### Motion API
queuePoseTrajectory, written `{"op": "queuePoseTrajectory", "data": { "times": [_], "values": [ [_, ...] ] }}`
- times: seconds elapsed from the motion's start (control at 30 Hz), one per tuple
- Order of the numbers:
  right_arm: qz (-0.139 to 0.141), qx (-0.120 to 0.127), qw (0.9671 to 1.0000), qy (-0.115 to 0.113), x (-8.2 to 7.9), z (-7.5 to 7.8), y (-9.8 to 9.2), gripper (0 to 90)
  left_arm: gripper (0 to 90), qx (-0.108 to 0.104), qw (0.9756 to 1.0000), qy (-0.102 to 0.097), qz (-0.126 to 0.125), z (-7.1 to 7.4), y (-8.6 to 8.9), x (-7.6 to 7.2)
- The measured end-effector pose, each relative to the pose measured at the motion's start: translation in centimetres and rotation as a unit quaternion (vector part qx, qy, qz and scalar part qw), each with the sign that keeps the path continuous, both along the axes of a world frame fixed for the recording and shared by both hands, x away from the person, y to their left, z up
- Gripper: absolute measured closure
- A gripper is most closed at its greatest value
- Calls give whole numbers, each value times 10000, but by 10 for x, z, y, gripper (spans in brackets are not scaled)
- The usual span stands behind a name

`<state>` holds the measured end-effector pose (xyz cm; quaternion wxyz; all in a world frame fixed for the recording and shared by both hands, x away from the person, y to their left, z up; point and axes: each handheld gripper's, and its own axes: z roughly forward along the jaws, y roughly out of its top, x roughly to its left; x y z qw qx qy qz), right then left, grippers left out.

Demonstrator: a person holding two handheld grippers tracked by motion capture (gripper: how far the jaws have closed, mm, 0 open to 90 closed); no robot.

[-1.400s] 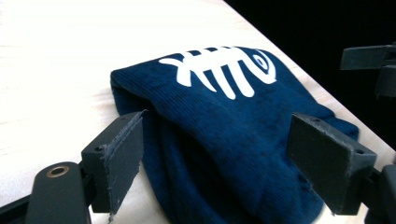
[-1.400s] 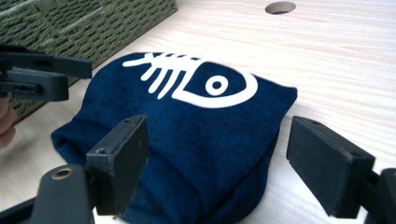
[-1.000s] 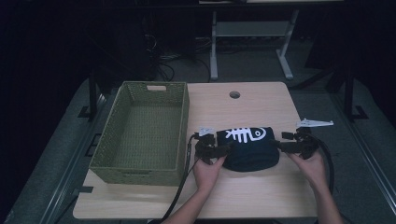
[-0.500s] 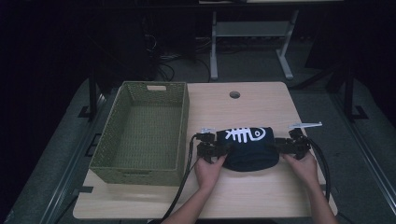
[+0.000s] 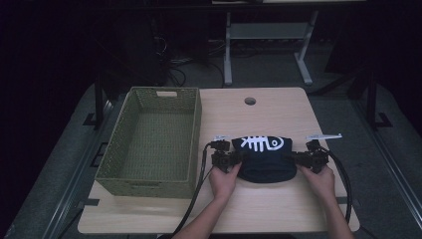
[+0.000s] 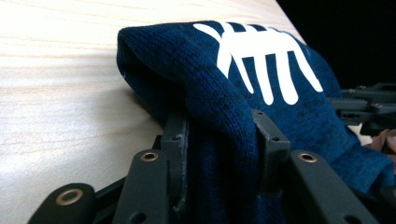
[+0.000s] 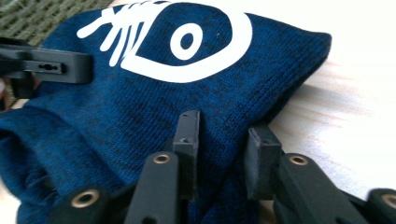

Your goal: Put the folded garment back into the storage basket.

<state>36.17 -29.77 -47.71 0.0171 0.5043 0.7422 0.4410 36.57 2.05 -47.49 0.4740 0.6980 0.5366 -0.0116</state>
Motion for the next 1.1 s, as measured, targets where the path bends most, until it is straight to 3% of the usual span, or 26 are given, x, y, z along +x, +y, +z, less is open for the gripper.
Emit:
{"op": "queuePoseTrajectory", "data": {
  "times": [0.07, 0.1, 0.27, 0.43, 0.77, 1.1],
  "values": [
    [31, 23, 10000, -30, -1, 1, -1, 717, 652, -284, 9995, 135, 11, 1, 1, 1],
    [-8, 153, 9999, -10, -2, 1, -3, 725, 657, -295, 9995, 96, -54, 3, 0, 1],
    [-27, 291, 9996, -45, -6, 5, -6, 730, 673, -320, 9994, 62, -121, 9, -3, 1],
    [-19, 565, 9981, -238, -12, 19, -13, 731, 674, -350, 9991, -87, -203, 19, -5, -1],
    [-74, 769, 9958, -491, -21, 39, -15, 733, 674, -375, 9980, -383, -321, 46, -4, -3],
    [-115, 944, 9941, -522, -27, 52, -12, 734, 671, -371, 9970, -503, -447, 64, 2, -5]
  ]
}}
